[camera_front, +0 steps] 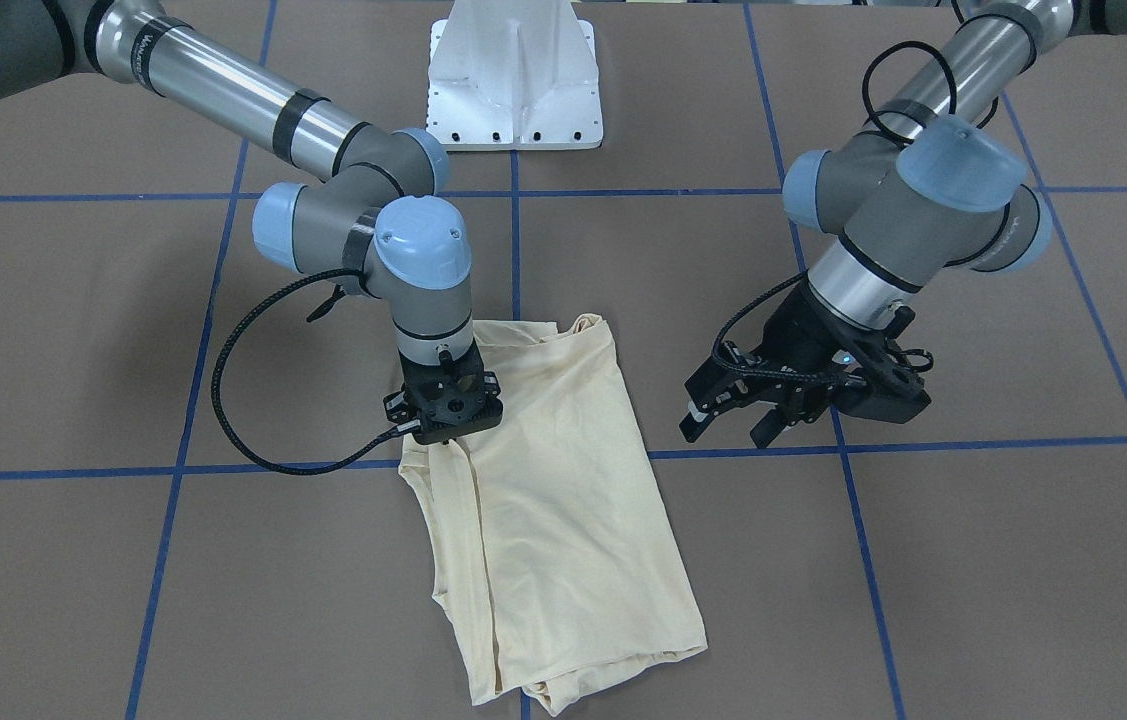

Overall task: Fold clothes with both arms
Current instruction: 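Draw the right gripper back along the shirt's side edge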

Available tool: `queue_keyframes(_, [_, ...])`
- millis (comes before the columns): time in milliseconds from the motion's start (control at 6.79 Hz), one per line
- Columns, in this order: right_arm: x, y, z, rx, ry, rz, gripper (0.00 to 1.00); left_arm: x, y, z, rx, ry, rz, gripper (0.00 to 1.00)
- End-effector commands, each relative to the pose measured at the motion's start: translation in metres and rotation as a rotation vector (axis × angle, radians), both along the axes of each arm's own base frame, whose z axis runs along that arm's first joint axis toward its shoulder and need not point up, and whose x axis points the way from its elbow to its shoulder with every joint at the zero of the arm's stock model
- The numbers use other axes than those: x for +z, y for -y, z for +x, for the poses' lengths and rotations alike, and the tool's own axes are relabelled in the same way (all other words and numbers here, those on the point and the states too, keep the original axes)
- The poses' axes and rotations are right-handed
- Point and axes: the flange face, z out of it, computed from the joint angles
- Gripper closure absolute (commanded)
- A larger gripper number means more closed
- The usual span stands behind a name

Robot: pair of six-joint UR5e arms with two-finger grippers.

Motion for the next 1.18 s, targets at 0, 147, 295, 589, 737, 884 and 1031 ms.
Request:
queue_keyframes(0, [-0.003,0.011,0.014,0.011,0.01,-0.009,1.0,0.0,0.0,0.0,0.0,0.0,0.0,0.0])
queue_keyframes(147, [0.01,0.014,0.034,0.017,0.019,-0.023,1.0,0.0,0.0,0.0,0.0,0.0,0.0,0.0])
queue_keyframes(295, [0.032,0.001,0.059,0.026,0.025,-0.029,1.0,0.001,0.001,0.0,0.0,0.001,-0.004,0.0])
queue_keyframes(589, [0.044,-0.004,0.068,0.037,0.024,-0.037,0.01,0.0,0.0,0.001,-0.001,0.0,-0.004,0.0])
queue_keyframes(737, [0.042,-0.006,0.067,0.061,0.036,-0.059,0.0,0.001,0.0,0.002,0.001,0.001,-0.005,0.0])
queue_keyframes(884, [0.04,-0.006,0.067,0.065,0.04,-0.055,0.0,0.0,0.0,0.002,0.001,0.0,-0.002,0.0])
queue_keyframes(1031, [0.038,-0.005,0.066,0.068,0.042,-0.049,0.0,0.0,0.0,0.002,0.001,0.0,-0.002,0.0])
